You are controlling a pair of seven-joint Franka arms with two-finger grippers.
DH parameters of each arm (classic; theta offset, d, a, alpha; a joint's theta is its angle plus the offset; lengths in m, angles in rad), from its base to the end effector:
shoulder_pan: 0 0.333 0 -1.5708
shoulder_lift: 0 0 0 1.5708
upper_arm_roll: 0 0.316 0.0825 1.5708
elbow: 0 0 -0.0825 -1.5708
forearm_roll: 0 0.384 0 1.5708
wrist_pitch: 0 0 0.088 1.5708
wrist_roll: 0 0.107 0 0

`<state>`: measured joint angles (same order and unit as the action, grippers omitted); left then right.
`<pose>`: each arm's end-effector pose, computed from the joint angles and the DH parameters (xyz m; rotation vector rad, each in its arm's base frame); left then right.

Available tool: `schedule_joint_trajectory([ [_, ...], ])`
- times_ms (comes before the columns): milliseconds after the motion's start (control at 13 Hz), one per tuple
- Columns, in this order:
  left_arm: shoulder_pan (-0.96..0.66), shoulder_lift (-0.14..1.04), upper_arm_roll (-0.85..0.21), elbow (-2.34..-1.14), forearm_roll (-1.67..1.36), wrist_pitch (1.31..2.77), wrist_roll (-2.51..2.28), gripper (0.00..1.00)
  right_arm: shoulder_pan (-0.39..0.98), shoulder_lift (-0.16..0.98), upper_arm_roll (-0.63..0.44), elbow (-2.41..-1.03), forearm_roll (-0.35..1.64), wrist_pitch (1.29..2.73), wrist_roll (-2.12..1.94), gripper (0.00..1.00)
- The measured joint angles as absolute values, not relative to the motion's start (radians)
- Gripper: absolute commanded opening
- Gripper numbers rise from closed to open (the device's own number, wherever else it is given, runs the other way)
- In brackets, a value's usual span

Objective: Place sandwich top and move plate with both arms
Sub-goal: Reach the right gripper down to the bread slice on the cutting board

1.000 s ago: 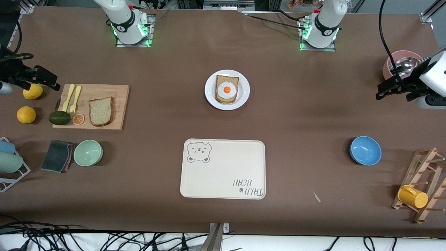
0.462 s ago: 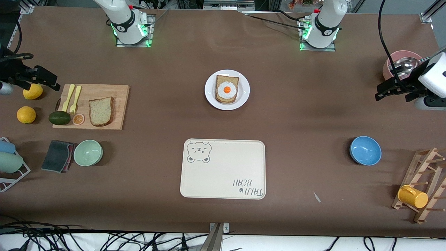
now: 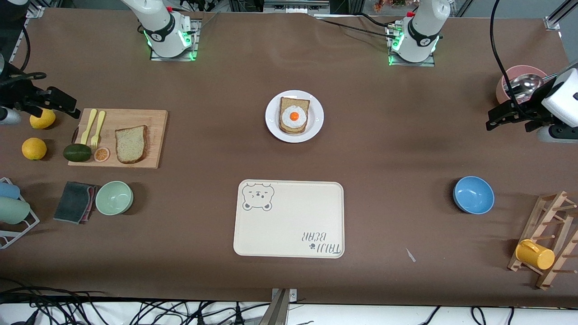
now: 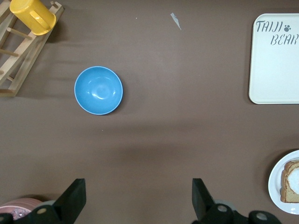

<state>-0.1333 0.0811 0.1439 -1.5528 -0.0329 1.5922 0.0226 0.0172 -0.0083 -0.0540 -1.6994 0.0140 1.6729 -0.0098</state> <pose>0.5796 -0.0006 0.5893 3.1190 -0.0169 -0.0632 0.5567 -0.0192 0.5769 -3.1264 0.0446 0.0279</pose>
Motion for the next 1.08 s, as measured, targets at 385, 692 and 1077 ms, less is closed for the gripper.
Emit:
schedule_joint_trajectory([
  [385,-0.133,0.083,0.144,-1.553,-0.033,1.592,0.023,1.0,0.018,0.167,-0.054,-1.743,0.014,1.705,-0.01,1.0],
  [692,-0.133,0.084,0.144,-1.553,-0.033,1.592,0.023,1.0,0.02,0.267,-0.053,-1.837,-0.043,1.9,-0.004,1.0],
  [1077,-0.133,0.084,0.144,-1.553,-0.033,1.592,0.023,1.0,0.062,0.284,-0.049,-2.056,-0.221,2.177,0.206,0.86],
])
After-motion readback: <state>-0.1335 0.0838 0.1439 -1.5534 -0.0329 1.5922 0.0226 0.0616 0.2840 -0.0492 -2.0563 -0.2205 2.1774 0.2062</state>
